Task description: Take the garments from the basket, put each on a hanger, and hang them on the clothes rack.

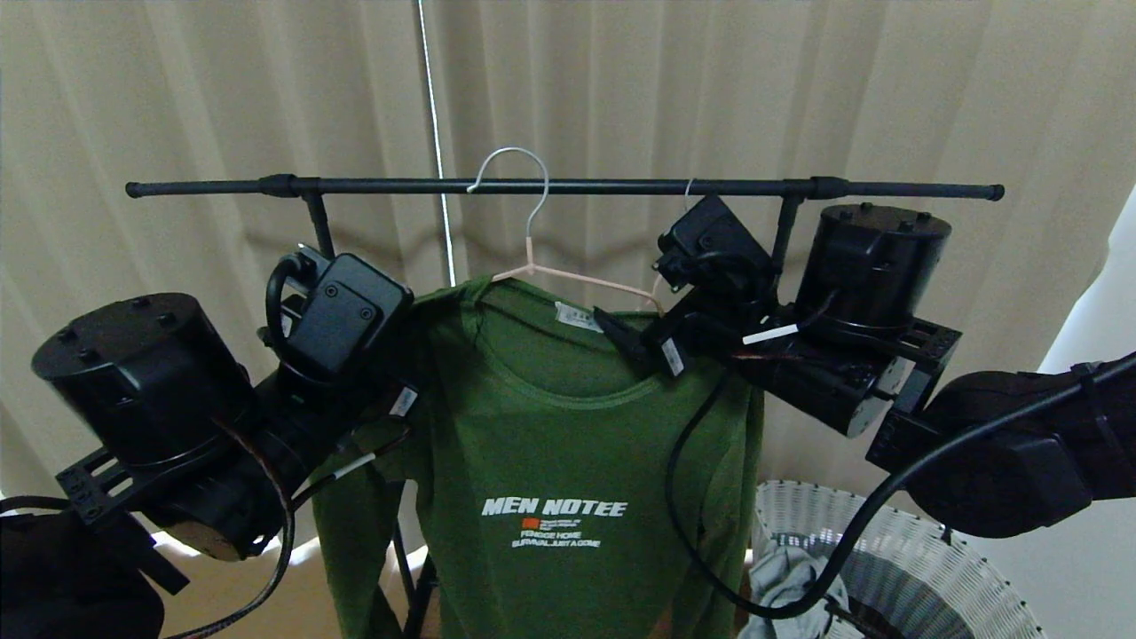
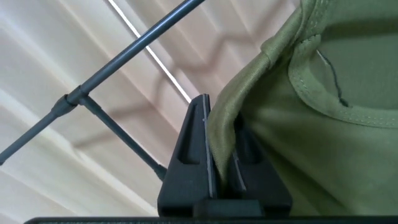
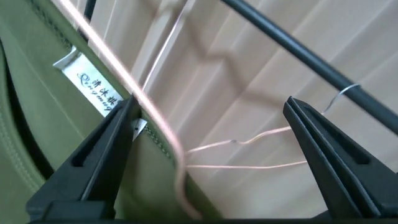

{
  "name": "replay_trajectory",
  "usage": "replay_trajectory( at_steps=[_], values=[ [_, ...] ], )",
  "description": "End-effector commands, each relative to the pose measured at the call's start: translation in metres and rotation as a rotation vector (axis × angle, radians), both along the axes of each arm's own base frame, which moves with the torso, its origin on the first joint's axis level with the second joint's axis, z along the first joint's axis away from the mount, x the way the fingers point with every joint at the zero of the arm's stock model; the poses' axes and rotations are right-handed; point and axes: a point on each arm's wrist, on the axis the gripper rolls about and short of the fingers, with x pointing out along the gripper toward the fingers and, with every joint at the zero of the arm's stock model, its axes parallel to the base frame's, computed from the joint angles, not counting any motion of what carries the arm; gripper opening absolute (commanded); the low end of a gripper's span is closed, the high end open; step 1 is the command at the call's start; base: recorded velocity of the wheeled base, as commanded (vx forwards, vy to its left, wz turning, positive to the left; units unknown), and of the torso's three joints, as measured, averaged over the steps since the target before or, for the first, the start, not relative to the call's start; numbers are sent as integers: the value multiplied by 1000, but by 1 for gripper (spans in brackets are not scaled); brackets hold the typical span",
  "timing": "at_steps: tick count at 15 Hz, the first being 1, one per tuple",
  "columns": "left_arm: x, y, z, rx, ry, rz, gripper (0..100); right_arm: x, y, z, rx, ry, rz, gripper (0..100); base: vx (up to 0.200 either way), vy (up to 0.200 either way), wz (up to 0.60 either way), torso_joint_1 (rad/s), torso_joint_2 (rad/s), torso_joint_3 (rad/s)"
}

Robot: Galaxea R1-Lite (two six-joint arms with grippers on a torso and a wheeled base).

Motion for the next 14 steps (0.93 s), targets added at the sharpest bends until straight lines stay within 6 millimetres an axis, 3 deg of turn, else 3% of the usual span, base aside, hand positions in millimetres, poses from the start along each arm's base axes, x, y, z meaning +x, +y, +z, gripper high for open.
replay_trajectory(
  at_steps=[1, 3, 4, 14],
  values=[
    [-1, -1, 1, -2, -3, -5, 0, 0, 1, -4, -8, 9, 2, 100, 0, 0, 0, 0, 0, 0],
    [-1, -1, 2, -18, -30, -5, 0, 0, 1, -4, -8, 9, 2, 100, 0, 0, 0, 0, 0, 0],
    [-1, -1, 2, -15, -29, -7, 0, 0, 1, -4, -8, 9, 3, 0, 0, 0, 0, 0, 0, 0],
    [-2, 0, 0, -16, -19, -9, 0, -6, -1, -9, -15, 19, 8, 0, 0, 0, 0, 0, 0, 0]
  ],
)
